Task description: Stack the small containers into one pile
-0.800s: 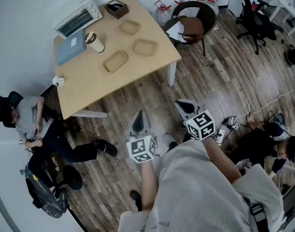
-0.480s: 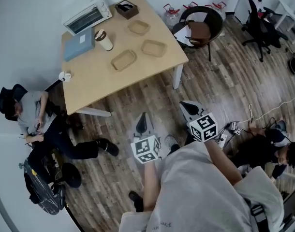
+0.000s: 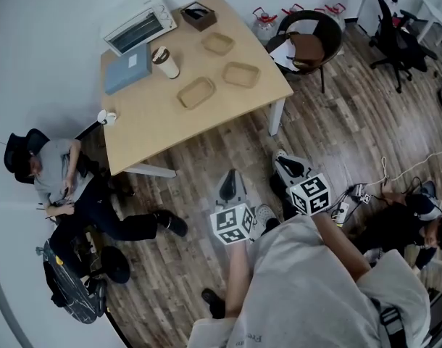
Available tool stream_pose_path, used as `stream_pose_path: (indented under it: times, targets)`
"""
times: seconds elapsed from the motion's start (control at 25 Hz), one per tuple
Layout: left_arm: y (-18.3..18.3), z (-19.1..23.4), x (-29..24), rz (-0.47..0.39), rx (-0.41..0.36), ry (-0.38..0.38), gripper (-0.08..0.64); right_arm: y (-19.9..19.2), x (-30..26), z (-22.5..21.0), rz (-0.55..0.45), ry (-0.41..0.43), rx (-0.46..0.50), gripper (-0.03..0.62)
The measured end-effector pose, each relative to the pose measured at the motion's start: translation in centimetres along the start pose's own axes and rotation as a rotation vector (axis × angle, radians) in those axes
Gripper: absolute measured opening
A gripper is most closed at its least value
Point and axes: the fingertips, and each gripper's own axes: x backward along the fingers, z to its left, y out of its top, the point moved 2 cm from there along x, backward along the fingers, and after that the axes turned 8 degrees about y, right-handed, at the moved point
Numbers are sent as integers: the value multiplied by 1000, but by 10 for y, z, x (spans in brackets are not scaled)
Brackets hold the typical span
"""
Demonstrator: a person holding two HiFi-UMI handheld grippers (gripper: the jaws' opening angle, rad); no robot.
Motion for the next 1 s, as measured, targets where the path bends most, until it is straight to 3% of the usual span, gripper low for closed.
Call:
stream_pose_path:
  times: [0.24,0.36,0.52,1.0]
  targets:
    - [5,19,-22,13,-12,55,19,6,-25,-23,-16,6,-54,60]
    - [11,37,-38,20,3,90,76,15,-47,-32,-19,19,-59,84]
    - [22,53,-65,26,14,116,86,25,-72,-50,-1,36,-59,98]
    - [61,74,-165,34,32,167,86,94,-159,-111,-10,115,-31,109]
